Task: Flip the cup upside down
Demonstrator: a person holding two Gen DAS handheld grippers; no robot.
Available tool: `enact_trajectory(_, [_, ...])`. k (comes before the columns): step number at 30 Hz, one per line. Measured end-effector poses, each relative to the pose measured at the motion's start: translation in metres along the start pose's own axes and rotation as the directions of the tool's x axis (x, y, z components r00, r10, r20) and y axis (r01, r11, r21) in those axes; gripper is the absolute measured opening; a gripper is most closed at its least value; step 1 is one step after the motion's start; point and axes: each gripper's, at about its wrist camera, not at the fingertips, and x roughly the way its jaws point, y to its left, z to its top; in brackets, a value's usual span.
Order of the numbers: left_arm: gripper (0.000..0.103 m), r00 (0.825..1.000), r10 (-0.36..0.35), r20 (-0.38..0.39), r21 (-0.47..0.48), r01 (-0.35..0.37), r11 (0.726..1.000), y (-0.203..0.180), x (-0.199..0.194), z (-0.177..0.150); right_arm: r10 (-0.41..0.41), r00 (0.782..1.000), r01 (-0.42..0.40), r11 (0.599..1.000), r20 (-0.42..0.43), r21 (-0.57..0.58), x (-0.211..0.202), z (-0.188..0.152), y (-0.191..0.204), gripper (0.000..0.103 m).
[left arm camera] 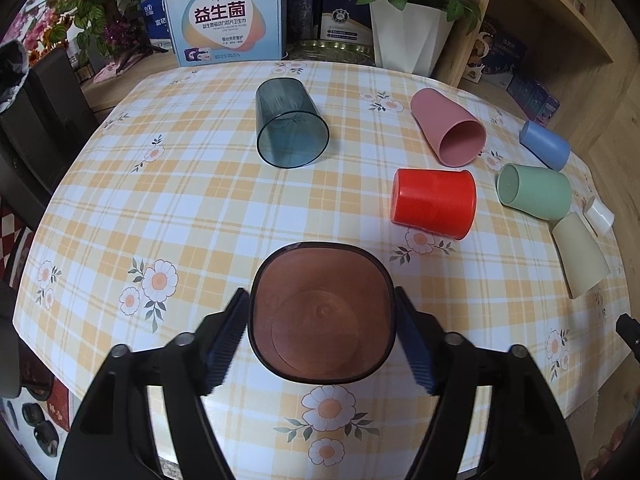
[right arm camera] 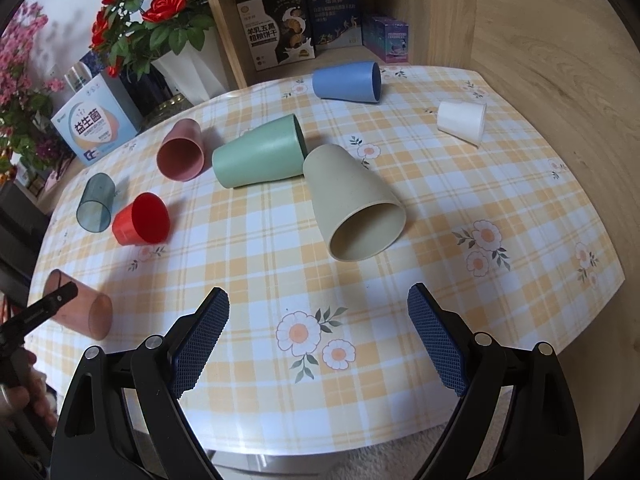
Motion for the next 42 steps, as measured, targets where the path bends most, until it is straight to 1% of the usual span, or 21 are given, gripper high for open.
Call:
enact_trajectory(4, [0.088, 1.0, 0.001, 0.003, 0.001, -0.001, 1.0, -0.001, -0.005, 0.0, -0.003, 1.0, 0.002, 1.0, 0.018, 0.007, -0.012, -0.001, -0.004, 0.088])
enact_trajectory(7, [0.091, 1.0, 0.016, -0.001, -0.001, -0.016, 1.0, 0.0, -0.009, 0.001, -0.004, 0.999, 0.004, 1.0, 0.031, 0.013, -0.02, 0.0, -0.007, 0.088])
enact_trajectory(10, [0.092, 0.999, 0.035, 0.003, -0.01, -0.035, 0.999, 0.001, -0.017, 0.003, -0.005, 0.999, 0.005, 1.0, 0.046, 0.015, -0.03, 0.001, -0.009, 0.088])
enact_trajectory(12, [0.092, 0.999, 0.033, 0.013, -0.012, -0.033, 0.999, 0.001, -0.025, 0.005, -0.002, 0.999, 0.001, 1.0, 0.053, 0.013, -0.036, 0.002, -0.009, 0.088])
enact_trajectory(15, [0.094, 0.999, 0.034, 0.042, 0.004, -0.034, 0.999, -0.002, -0.043, 0.007, 0.006, 0.998, -0.007, 1.0, 0.058, 0.004, -0.049, 0.004, -0.008, 0.088])
enact_trajectory(18, [0.094, 0.996, 0.04, 0.085, 0.027, -0.042, 0.999, -0.008, -0.069, 0.01, 0.019, 0.997, -0.019, 1.0, 0.07, 0.0, -0.067, 0.006, -0.007, 0.088])
enact_trajectory(22, [0.094, 0.986, 0.016, 0.167, 0.042, -0.024, 0.999, -0.014, -0.115, 0.011, 0.051, 0.99, -0.048, 0.999, 0.128, -0.025, -0.104, 0.01, 0.0, 0.088])
enact_trajectory(25, [0.094, 0.968, -0.013, 0.249, 0.061, -0.002, 0.998, -0.019, -0.161, 0.008, 0.062, 0.98, -0.053, 0.997, 0.188, -0.054, -0.132, 0.012, 0.007, 0.088])
enact_trajectory(26, [0.095, 0.962, -0.019, 0.272, 0.064, 0.001, 0.998, -0.02, -0.172, 0.006, 0.068, 0.973, -0.053, 0.996, 0.223, -0.069, -0.146, 0.011, 0.01, 0.088])
enact_trajectory(27, [0.096, 0.954, -0.025, 0.298, 0.066, 0.005, 0.998, -0.022, -0.186, 0.003, 0.07, 0.967, -0.052, 0.996, 0.246, -0.079, -0.156, 0.011, 0.012, 0.088])
enact_trajectory(28, [0.097, 0.943, -0.033, 0.333, 0.066, 0.011, 0.998, -0.022, -0.202, -0.001, 0.07, 0.961, -0.048, 0.995, 0.266, -0.087, -0.164, 0.011, 0.014, 0.088])
enact_trajectory(30, [0.097, 0.93, -0.045, 0.366, 0.069, 0.021, 0.997, -0.024, -0.224, -0.007, 0.071, 0.944, -0.038, 0.994, 0.321, -0.107, -0.186, 0.009, 0.019, 0.088])
enact_trajectory(31, [0.097, 0.918, -0.056, 0.393, 0.072, 0.03, 0.997, -0.025, -0.238, -0.011, 0.073, 0.936, -0.035, 0.993, 0.345, -0.115, -0.195, 0.007, 0.02, 0.088])
enact_trajectory(33, [0.097, 0.903, -0.072, 0.424, 0.086, 0.039, 0.995, -0.028, -0.255, -0.018, 0.072, 0.92, -0.026, 0.992, 0.384, -0.123, -0.211, 0.005, 0.022, 0.088])
enact_trajectory(37, [0.097, 0.873, -0.081, 0.48, 0.109, 0.032, 0.994, -0.038, -0.281, -0.032, 0.071, 0.888, -0.004, 0.989, 0.455, -0.147, -0.234, -0.002, 0.027, 0.088])
enact_trajectory(39, [0.097, 0.866, -0.085, 0.492, 0.112, 0.034, 0.993, -0.041, -0.288, -0.039, 0.08, 0.877, -0.007, 0.988, 0.475, -0.153, -0.241, -0.005, 0.029, 0.088])
enact_trajectory(42, [0.097, 0.857, -0.097, 0.505, 0.122, 0.041, 0.992, -0.046, -0.296, -0.048, 0.087, 0.866, -0.011, 0.988, 0.492, -0.155, -0.248, -0.009, 0.029, 0.088])
